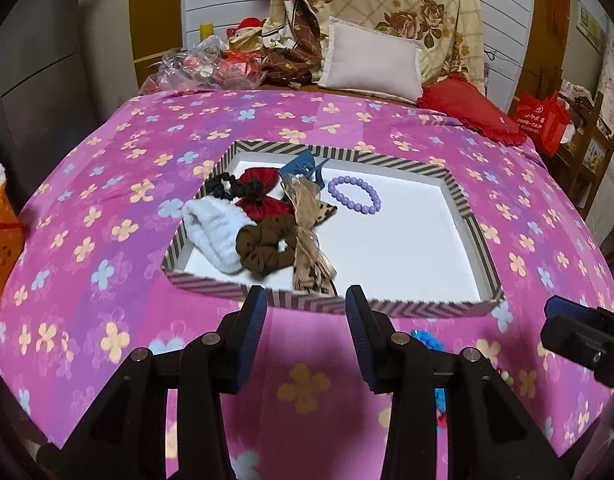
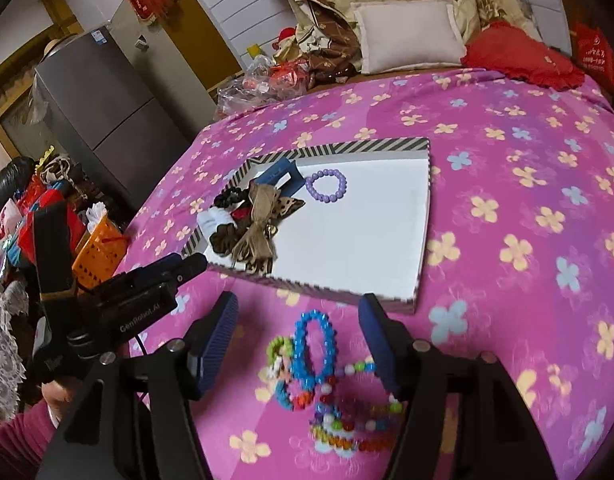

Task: Organize jewelry
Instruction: 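Move both tools back to the bead bracelets beside the tray, then grasp the blue bead bracelet with the right tool while the left grasps the green flower bracelet, then lower the blue and green bracelets into the tray and open both tools, then move both tools to the last multicolour bead bracelets beside the tray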

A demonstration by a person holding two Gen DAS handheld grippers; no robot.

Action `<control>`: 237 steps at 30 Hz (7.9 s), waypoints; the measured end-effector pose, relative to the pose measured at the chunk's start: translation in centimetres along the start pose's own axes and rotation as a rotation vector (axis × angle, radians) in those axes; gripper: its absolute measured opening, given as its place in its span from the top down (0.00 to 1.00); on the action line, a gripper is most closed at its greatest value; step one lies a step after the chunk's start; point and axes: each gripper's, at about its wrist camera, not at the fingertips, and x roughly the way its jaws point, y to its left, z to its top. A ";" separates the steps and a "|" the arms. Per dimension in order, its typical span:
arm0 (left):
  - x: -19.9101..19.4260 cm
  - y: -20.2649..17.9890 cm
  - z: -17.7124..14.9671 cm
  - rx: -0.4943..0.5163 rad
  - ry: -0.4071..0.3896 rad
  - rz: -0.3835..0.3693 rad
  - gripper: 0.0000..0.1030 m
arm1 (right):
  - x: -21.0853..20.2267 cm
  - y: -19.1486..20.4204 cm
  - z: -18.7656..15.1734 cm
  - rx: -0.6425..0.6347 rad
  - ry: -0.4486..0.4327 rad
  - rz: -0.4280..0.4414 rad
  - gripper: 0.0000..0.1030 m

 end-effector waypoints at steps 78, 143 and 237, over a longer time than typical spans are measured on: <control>3.1 -2.4 -6.1 -0.051 0.227 -0.159 0.59 | 7.5 -1.3 -3.3 -0.225 0.170 -0.068 0.88; 9.8 -3.4 6.1 0.027 0.125 -0.100 0.85 | 15.0 -3.3 11.4 -0.295 0.152 -0.190 0.92; 0.0 -6.5 -6.4 0.057 0.137 -0.078 0.58 | -0.7 -4.3 -7.6 -0.149 0.106 -0.251 0.41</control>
